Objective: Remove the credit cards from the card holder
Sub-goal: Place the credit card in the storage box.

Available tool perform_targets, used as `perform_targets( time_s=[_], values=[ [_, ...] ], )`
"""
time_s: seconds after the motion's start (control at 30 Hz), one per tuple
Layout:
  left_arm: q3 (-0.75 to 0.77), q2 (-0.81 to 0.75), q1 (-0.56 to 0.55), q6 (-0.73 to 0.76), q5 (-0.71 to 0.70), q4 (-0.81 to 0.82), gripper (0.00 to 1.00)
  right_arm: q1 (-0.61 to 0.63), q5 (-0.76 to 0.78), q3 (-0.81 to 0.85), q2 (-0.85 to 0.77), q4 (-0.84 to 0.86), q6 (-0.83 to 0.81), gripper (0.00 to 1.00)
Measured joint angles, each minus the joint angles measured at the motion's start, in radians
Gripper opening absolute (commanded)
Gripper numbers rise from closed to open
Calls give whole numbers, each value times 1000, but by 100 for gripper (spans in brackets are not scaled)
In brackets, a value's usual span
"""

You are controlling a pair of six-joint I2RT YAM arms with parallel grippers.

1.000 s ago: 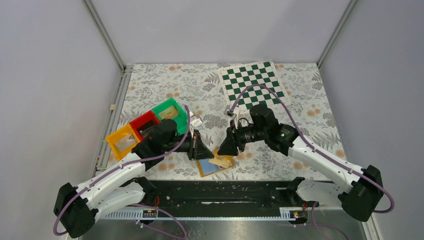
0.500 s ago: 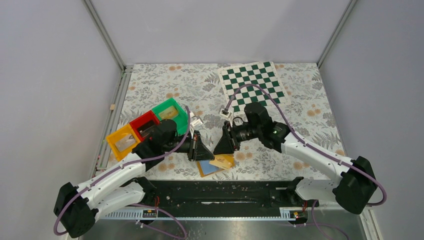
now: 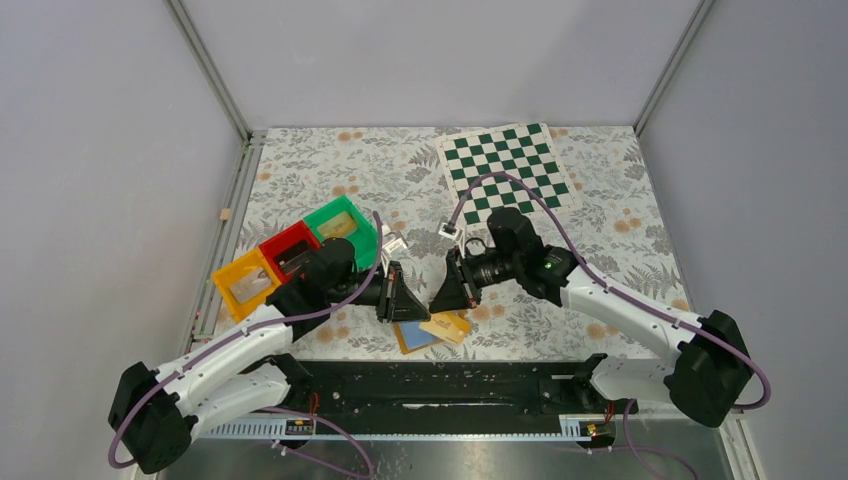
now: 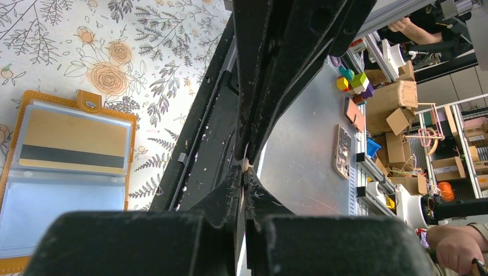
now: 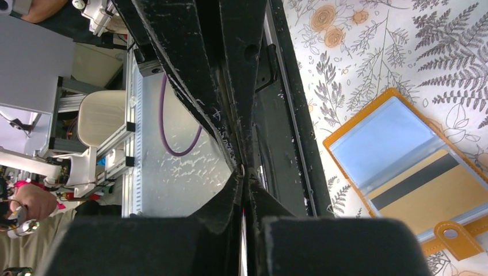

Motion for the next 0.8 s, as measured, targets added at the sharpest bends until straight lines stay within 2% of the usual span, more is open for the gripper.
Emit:
perform_targets(
  time_s=[0.07,0.13,0.23,0.37,0.57,0.7,0.8],
  values=[
    [0,1,0,3,-3,0,37,0,6,-5,-7,-1,8,0],
    [1,1,2,4,-9,-7,45,0,33,-14,-25,6,26,0],
    [1,-9,27,-4,-16,-27,50,-1,135,-51,-90,50,105,0],
    [-10,-81,69,-48,-74,11,56,-5,291,-147,-212,204,275,0],
    [-137,-151,74,-211,-158,292,59,-6,508,-288,-340,430,505,0],
    [-218,-66,74,-333,-169,515,59,-6,618,-374,-383,548,614,0],
    [-235,-8,74,-391,-174,614,57,-6,662,-404,-387,604,661,0]
  ],
)
